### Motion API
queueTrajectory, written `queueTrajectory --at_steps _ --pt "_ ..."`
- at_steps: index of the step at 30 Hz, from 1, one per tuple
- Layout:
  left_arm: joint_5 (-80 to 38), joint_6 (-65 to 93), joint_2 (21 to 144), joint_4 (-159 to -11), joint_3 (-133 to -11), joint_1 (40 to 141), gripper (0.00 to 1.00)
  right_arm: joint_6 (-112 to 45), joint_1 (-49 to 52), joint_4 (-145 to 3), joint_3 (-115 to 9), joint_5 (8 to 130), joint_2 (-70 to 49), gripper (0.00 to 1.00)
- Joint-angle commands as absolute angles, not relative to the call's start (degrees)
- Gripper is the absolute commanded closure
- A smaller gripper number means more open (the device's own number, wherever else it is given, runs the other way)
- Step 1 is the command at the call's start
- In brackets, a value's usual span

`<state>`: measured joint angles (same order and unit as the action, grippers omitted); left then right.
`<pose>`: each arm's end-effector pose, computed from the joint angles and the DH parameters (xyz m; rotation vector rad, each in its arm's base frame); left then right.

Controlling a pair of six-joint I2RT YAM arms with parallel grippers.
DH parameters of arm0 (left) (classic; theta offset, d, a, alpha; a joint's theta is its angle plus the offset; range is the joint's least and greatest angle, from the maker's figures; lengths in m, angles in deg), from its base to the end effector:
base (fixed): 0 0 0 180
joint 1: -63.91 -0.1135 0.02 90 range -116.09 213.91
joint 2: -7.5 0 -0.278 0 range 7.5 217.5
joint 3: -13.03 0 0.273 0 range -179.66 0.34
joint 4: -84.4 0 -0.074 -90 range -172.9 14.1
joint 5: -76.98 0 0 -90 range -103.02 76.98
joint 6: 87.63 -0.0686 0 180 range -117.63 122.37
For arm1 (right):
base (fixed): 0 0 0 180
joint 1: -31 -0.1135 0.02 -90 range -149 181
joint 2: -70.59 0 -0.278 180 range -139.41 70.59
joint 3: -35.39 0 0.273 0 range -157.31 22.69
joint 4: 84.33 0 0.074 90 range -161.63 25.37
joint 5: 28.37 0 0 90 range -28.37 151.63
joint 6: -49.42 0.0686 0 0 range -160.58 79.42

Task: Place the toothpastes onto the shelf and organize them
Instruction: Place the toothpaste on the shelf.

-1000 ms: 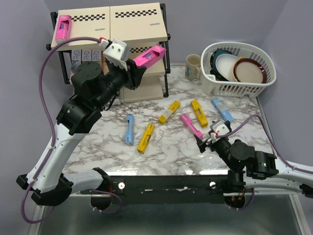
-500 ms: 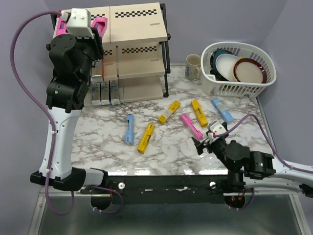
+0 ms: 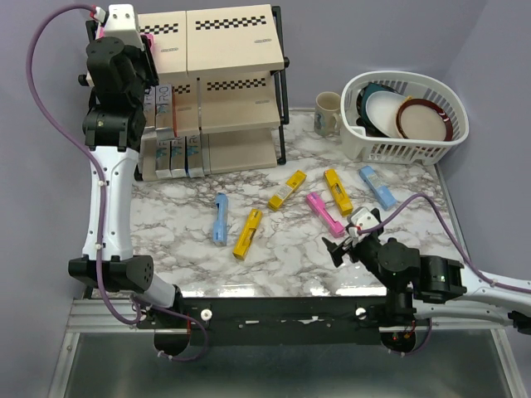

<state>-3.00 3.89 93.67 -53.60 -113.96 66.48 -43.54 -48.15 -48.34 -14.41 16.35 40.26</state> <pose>0.3497 -0.0038 0.5664 -0.1217 1.5870 0.0835 0.0770 0.1427 0.3101 -0.7163 1.6270 0.2246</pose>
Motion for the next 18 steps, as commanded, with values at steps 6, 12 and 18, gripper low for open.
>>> queueTrajectory --at_steps 6,12,18 --pt "-2.38 2.64 96.36 -54.95 -118.32 64.53 0.4 -42.25 -48.45 -46.58 -15.01 17.69 38.86 0.0" --pt "-1.68 1.14 96.45 -54.43 -118.49 64.53 0.3 -42.51 -48.45 -46.67 -15.01 18.12 38.42 0.0" --pt "-2.12 2.11 93.55 -52.59 -119.28 64.53 0.21 -42.77 -48.45 -46.67 -15.01 18.48 37.98 0.0"
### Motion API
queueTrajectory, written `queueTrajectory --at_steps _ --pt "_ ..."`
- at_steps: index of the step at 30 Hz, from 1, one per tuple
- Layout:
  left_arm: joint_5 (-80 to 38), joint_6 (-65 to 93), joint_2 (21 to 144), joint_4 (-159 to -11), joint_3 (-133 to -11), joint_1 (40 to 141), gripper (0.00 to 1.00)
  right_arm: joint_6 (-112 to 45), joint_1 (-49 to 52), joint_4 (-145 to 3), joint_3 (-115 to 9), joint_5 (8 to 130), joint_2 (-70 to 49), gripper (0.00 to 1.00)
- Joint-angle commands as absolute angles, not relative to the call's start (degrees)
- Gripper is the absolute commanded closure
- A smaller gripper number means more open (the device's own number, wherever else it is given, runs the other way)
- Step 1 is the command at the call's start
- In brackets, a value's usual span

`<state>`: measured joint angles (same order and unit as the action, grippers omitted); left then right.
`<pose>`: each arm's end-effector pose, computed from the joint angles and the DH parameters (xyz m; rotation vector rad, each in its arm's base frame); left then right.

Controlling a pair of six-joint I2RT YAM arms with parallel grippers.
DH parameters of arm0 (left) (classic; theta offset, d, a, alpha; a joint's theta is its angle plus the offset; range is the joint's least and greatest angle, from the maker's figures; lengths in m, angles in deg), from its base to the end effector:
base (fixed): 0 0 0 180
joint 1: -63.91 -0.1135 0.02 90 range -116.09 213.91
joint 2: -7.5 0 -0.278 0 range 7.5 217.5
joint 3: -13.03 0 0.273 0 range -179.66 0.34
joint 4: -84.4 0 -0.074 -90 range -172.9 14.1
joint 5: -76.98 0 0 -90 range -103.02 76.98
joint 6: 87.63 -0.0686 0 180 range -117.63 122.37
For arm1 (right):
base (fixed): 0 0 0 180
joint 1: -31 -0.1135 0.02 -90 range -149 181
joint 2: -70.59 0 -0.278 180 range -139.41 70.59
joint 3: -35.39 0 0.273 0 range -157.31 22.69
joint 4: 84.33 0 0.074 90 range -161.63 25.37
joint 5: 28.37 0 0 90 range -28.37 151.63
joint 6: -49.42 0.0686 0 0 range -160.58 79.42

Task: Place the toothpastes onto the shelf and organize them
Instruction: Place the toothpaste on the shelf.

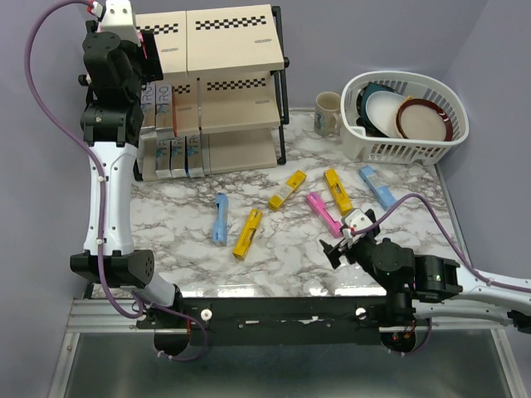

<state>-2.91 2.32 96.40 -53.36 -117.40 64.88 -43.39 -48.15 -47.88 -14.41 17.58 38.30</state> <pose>0.3607 0.0059 0.5707 -0.1238 1.5796 0.1271 0.0773 0.1501 0.3041 -0.7617 1.6435 0.2145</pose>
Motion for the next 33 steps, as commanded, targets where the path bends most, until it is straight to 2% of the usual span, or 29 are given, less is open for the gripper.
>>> queueTrajectory --at_steps 1,10,20,33 --pt "-2.12 2.11 93.11 -52.41 -119.46 64.61 0.21 -42.77 -48.45 -46.67 -15.01 18.56 37.9 0.0" --pt "0.16 0.53 90.3 -51.0 -114.03 65.67 0.21 -42.77 -48.45 -46.58 -14.84 18.74 37.9 0.0" --pt "2.1 -1.58 91.25 -51.62 -112.86 67.25 0.29 -42.69 -48.45 -46.58 -14.92 18.83 37.11 0.0" --pt "6.84 -3.34 96.36 -51.18 -117.17 67.6 0.53 -42.6 -48.45 -46.58 -14.84 19.09 37.1 0.0"
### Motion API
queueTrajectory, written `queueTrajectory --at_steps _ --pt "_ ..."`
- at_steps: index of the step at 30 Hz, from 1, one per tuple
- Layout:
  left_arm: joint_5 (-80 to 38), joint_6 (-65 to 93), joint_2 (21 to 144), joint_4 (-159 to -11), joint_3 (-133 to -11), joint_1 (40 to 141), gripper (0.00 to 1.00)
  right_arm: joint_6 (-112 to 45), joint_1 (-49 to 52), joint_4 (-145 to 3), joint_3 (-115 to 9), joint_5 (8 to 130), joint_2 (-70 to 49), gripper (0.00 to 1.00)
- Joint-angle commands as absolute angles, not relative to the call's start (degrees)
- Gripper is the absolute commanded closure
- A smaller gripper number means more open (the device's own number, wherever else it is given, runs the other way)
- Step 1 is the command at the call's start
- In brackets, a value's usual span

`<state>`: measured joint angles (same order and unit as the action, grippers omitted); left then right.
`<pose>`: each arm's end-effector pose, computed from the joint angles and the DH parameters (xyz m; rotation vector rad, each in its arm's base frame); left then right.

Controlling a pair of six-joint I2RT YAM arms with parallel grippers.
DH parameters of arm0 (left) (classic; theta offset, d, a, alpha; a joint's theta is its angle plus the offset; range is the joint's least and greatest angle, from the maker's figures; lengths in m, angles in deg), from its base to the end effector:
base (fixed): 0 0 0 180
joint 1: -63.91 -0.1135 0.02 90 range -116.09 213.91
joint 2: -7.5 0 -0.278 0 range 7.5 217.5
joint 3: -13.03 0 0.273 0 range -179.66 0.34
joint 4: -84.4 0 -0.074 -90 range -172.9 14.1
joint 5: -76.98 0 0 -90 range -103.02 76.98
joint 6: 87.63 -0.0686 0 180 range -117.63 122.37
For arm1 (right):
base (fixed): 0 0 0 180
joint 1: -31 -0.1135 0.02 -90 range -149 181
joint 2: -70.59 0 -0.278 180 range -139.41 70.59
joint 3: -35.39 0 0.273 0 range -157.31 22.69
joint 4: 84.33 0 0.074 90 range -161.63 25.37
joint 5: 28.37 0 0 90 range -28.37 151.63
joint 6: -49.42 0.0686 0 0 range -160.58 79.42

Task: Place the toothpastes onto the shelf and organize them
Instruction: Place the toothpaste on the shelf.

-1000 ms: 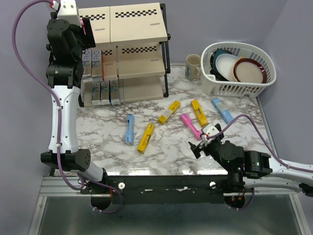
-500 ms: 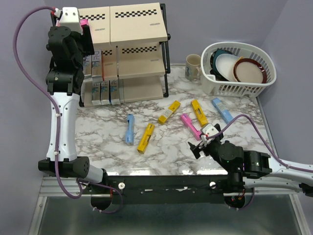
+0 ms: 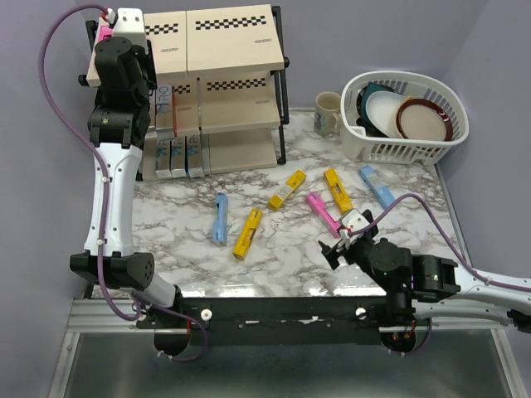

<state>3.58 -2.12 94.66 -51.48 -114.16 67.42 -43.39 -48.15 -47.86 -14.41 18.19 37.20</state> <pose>0.3552 -0.0022 0.5568 -0.1072 1.6416 0.2508 0.0776 0.1542 0.3012 -0.7842 1.6507 0.2096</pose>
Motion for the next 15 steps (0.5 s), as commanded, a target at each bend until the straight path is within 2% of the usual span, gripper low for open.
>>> queueTrajectory --at_steps 1,4,9,15 --pt "7.19 -3.51 96.62 -51.18 -117.78 67.6 0.54 -42.69 -48.45 -46.58 -14.75 19.09 37.02 0.0" --pt "8.42 -4.22 97.32 -52.05 -118.23 67.6 0.58 -42.77 -48.45 -46.67 -14.66 19.09 37.02 0.0" --pt "9.57 -7.12 98.38 -53.9 -118.49 67.6 0.57 -42.86 -48.45 -46.67 -14.66 19.35 36.49 0.0" --pt "10.36 -8.26 99.7 -54.34 -119.63 67.52 0.49 -43.04 -48.45 -46.67 -14.66 19.71 36.31 0.0"
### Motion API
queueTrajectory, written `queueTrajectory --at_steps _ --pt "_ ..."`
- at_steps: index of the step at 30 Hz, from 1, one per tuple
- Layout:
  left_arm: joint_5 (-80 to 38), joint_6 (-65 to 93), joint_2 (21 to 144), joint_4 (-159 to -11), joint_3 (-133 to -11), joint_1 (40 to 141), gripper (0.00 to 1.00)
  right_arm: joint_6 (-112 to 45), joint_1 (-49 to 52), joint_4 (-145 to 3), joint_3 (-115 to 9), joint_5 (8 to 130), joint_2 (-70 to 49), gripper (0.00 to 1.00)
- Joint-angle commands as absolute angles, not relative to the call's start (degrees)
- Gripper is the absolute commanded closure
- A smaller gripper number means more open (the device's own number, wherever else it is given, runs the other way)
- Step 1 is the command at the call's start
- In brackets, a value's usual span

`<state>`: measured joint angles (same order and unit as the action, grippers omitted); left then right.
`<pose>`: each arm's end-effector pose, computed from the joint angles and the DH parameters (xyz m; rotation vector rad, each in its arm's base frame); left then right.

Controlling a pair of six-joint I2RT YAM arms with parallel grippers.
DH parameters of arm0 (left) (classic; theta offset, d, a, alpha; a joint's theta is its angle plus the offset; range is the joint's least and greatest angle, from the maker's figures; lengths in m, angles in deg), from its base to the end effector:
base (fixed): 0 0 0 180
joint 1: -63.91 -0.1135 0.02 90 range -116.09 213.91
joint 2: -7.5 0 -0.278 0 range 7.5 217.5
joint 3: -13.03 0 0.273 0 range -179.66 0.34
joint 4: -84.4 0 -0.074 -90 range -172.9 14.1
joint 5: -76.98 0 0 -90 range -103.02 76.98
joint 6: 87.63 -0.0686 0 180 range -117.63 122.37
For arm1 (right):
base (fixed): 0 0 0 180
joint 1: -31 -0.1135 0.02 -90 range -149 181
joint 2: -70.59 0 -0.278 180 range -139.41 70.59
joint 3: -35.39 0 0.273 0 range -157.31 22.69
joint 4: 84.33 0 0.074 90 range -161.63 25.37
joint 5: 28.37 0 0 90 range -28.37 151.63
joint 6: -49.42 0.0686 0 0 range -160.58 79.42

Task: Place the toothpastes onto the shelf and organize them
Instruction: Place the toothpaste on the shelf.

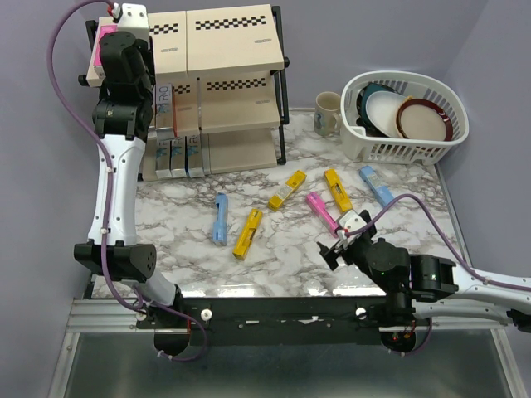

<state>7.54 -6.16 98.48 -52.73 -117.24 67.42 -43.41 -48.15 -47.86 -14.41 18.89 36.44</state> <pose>0.3748 0.0011 0.5557 -0.1045 1.6380 0.3597 0.0776 0.1573 0.2990 -0.8034 1.6554 0.2103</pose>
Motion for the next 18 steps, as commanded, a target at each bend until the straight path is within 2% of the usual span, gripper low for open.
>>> queueTrajectory --at_steps 1,7,18 --pt "10.53 -8.26 99.79 -54.34 -119.63 67.52 0.46 -43.04 -48.45 -46.67 -14.75 19.71 36.14 0.0" --pt "11.94 -8.26 99.87 -54.95 -119.46 67.52 0.38 -43.12 -48.36 -46.67 -14.75 20.06 35.96 0.0" --pt "15.9 -9.14 97.68 -58.12 -117.7 67.43 0.37 -43.3 -48.45 -46.58 -14.83 20.58 35.35 0.0"
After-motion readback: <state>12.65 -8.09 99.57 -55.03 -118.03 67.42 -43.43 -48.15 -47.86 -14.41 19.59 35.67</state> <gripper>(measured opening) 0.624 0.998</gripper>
